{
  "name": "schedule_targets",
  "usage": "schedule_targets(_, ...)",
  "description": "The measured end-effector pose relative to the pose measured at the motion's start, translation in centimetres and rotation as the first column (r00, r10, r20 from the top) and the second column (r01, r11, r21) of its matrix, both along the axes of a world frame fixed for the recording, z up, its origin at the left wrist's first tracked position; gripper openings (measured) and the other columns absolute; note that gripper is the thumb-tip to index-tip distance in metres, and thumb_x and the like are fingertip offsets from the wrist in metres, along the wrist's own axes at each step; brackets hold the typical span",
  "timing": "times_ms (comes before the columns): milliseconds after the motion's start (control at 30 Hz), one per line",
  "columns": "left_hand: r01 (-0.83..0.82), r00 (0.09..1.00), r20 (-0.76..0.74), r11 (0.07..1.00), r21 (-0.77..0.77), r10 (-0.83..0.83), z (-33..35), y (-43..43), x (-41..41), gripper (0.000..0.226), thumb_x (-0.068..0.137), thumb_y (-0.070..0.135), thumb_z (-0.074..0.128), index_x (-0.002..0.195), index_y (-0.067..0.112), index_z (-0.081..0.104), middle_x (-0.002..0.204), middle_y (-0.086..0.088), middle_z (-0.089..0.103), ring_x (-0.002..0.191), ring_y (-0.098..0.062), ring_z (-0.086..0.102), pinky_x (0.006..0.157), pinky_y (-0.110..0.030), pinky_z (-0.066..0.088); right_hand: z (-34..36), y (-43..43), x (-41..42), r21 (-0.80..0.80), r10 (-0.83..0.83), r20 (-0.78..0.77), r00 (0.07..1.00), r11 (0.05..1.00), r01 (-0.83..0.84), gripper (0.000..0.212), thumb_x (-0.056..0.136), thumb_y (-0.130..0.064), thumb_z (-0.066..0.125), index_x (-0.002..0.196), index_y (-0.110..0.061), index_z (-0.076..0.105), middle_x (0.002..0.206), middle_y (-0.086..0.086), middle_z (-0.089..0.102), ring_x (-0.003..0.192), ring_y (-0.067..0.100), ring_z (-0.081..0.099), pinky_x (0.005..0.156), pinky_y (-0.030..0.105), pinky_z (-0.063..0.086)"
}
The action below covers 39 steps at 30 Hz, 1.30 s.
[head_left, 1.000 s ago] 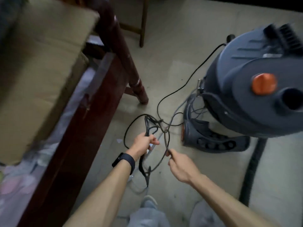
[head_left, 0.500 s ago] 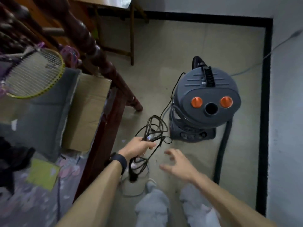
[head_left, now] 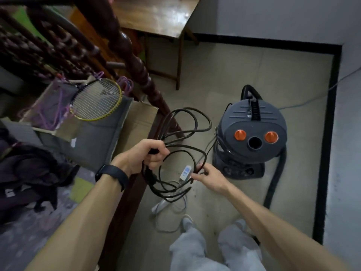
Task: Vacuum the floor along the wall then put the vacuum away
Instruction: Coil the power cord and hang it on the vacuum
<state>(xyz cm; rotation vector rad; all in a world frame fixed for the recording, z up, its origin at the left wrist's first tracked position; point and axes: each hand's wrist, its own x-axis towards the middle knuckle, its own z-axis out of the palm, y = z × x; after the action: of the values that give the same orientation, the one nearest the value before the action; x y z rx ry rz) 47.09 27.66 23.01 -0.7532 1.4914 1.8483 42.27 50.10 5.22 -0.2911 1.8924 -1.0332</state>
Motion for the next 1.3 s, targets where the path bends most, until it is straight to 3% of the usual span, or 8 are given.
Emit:
schedule_targets(300,-0.473,0.867,-0.200,0.881,-0.037,0.457,5.2,1.4,-4.0,0.040,0.095,0.033,0.057,0.060,0.022,0.040,0.045,0.006,0.020,0.037,-0.011,0.016,0.042,-0.026,0.013,4.7,8.5,-1.8,0.098,-0.106,-0.102,0.989,0.988,0.116,0.027,0.097,-0.031,0.059,0.075,-0.016,0.066,0.073,-0.007,0.074,0.075,0.010,0.067,0.088,0.046,0.054)
schedule_targets(400,-0.437,0.878,-0.223,0.900,-0.011,0.423,8.1,1.9,-4.6,0.041,0.095,0.034,0.055,0.059,0.022,0.041,0.047,0.008,0.020,0.038,-0.010,0.016,0.042,-0.023,0.015,4.9,10.4,-2.3,0.093,-0.219,-0.101,0.970,0.969,0.229,0.008,0.095,-0.033,0.065,0.092,-0.026,0.068,0.090,-0.009,0.075,0.095,0.014,0.069,0.096,0.046,0.053)
schedule_targets(633,-0.336,0.900,-0.300,0.942,-0.011,0.317,15.6,2.9,-5.1,0.036,0.085,0.035,0.059,0.060,0.022,0.038,0.045,0.010,0.023,0.037,-0.008,0.018,0.047,-0.026,0.010,8.2,4.3,-5.2,-0.001,-0.095,-0.148,0.984,0.995,0.096,0.114,0.075,-0.046,0.085,0.161,-0.040,0.010,0.168,-0.002,0.008,0.152,0.028,0.019,0.122,0.050,0.027)
schedule_targets(767,-0.344,0.881,-0.347,0.939,-0.002,0.322,18.0,2.9,-4.7,0.037,0.089,0.034,0.055,0.059,0.022,0.039,0.046,0.009,0.022,0.037,-0.008,0.017,0.048,-0.026,0.010,10.2,0.7,-7.0,0.078,0.196,-0.273,0.942,0.980,-0.181,0.083,0.085,-0.047,0.078,0.155,-0.044,0.034,0.171,0.001,0.004,0.155,0.032,0.006,0.124,0.048,0.019)
schedule_targets(833,-0.379,0.865,-0.371,0.925,-0.038,0.339,18.5,2.7,-4.6,0.039,0.093,0.033,0.054,0.058,0.022,0.040,0.046,0.009,0.022,0.038,-0.008,0.016,0.049,-0.028,0.008,10.9,-0.3,-6.7,0.135,0.369,-0.316,0.874,0.929,-0.344,0.038,0.099,-0.050,0.059,0.131,-0.029,0.065,0.158,0.008,0.041,0.150,0.028,0.026,0.121,0.039,0.023)
schedule_targets(900,-0.414,0.853,-0.386,0.905,-0.095,0.350,18.4,2.4,-4.6,0.041,0.096,0.033,0.053,0.059,0.022,0.040,0.047,0.008,0.021,0.038,-0.009,0.016,0.046,-0.026,0.010,11.2,0.1,-6.1,0.135,0.390,-0.305,0.869,0.921,-0.366,0.036,0.104,-0.048,0.050,0.113,-0.020,0.070,0.127,0.006,0.066,0.127,0.026,0.055,0.106,0.037,0.042)
schedule_targets(1100,-0.565,0.794,-0.375,0.808,-0.168,0.478,15.5,2.4,-4.7,0.039,0.098,0.035,0.054,0.063,0.022,0.041,0.049,0.007,0.024,0.038,-0.010,0.020,0.043,-0.025,0.018,9.9,7.5,-7.0,0.206,0.292,-0.318,0.902,0.950,-0.235,0.021,0.092,-0.042,0.068,0.097,-0.026,0.056,0.092,-0.007,0.066,0.084,0.013,0.063,0.073,0.032,0.051)
schedule_targets(1300,-0.587,0.793,-0.414,0.743,-0.322,0.448,13.6,3.1,-6.1,0.040,0.097,0.036,0.058,0.063,0.023,0.043,0.052,0.006,0.027,0.041,-0.012,0.023,0.044,-0.027,0.019,7.5,15.5,-8.4,0.317,0.089,-0.310,0.947,0.948,0.014,0.038,0.097,-0.046,0.061,0.072,-0.019,0.065,0.066,-0.008,0.071,0.070,0.015,0.068,0.071,0.031,0.050)
